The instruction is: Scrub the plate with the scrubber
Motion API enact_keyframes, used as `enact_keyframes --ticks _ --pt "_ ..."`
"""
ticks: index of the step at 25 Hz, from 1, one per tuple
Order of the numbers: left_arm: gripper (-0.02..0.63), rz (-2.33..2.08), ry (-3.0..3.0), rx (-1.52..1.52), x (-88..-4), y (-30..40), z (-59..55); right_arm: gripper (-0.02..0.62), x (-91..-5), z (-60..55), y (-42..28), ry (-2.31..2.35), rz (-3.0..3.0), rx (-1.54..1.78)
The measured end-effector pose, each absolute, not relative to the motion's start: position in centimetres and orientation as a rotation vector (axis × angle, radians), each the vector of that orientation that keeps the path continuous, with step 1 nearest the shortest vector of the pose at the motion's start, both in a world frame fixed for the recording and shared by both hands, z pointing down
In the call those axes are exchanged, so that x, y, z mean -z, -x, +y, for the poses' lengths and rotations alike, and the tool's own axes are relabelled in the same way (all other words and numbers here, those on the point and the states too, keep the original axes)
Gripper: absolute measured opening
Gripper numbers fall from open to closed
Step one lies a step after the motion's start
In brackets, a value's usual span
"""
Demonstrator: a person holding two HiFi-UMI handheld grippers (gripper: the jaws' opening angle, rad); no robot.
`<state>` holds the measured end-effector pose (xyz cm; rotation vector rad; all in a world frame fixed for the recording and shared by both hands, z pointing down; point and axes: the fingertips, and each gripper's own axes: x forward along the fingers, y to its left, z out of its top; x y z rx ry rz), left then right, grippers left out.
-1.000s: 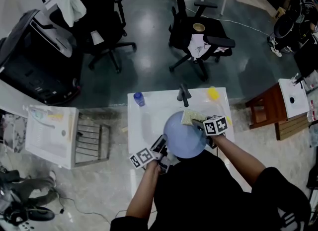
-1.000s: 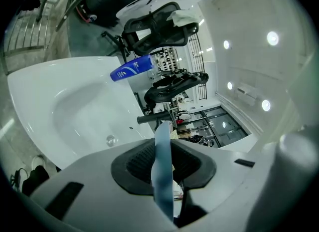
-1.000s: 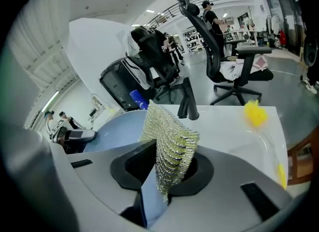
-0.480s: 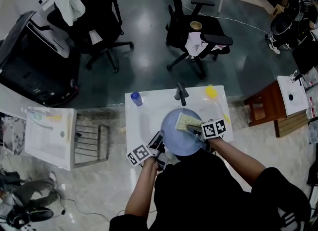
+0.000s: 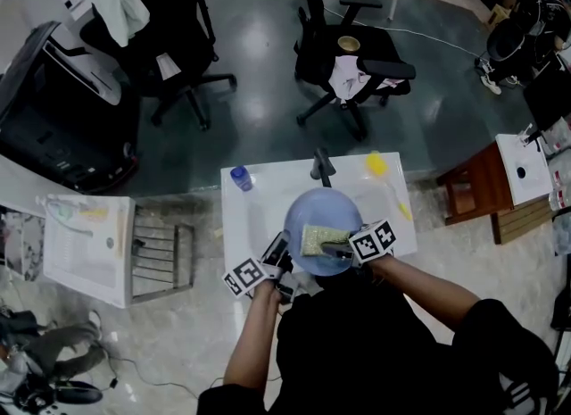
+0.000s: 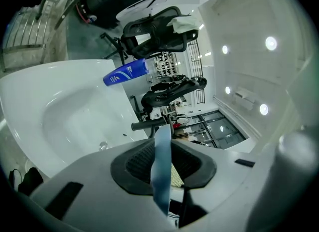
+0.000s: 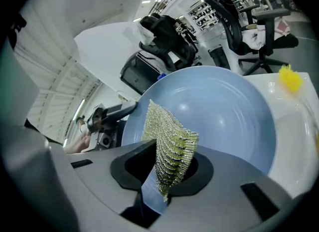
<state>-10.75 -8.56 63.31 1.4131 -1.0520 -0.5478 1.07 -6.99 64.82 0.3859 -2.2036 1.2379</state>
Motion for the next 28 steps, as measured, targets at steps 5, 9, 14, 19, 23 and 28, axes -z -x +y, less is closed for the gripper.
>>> enact_keyframes --ticks 5,9,14,19,23,28 --pt "0.091 -1.057 -1.428 0.537 -62.7 10.9 -8.8 0.072 -64.6 -6.6 -0.9 -0.326 -2.195 -1.238" --pt "0.091 -1.047 -1.443 0.548 -62.5 10.7 -9.1 0.072 -64.8 -7.5 -1.7 -0.343 -2.196 -1.239" --pt "0.091 -1.031 -1.434 0.567 -62.4 10.8 -9.6 0.072 -64.6 -9.5 -2.6 -0.403 -2.204 -1.237" --pt "0.091 -1.02 -1.448 0.564 -62.3 10.8 -9.9 0.072 -64.6 -12.2 -4.3 -0.502 -2.207 -1.243" --pt "0.091 -1.01 -1.466 0.564 -62.3 10.9 -9.9 0.072 -65.3 -14.8 -6.5 -0.638 -2.19 -1.25" --pt "0.092 -1.014 -1.448 0.549 -62.7 11.0 -9.6 0.072 -66.2 -17.6 -8.9 -0.773 -2.154 -1.183"
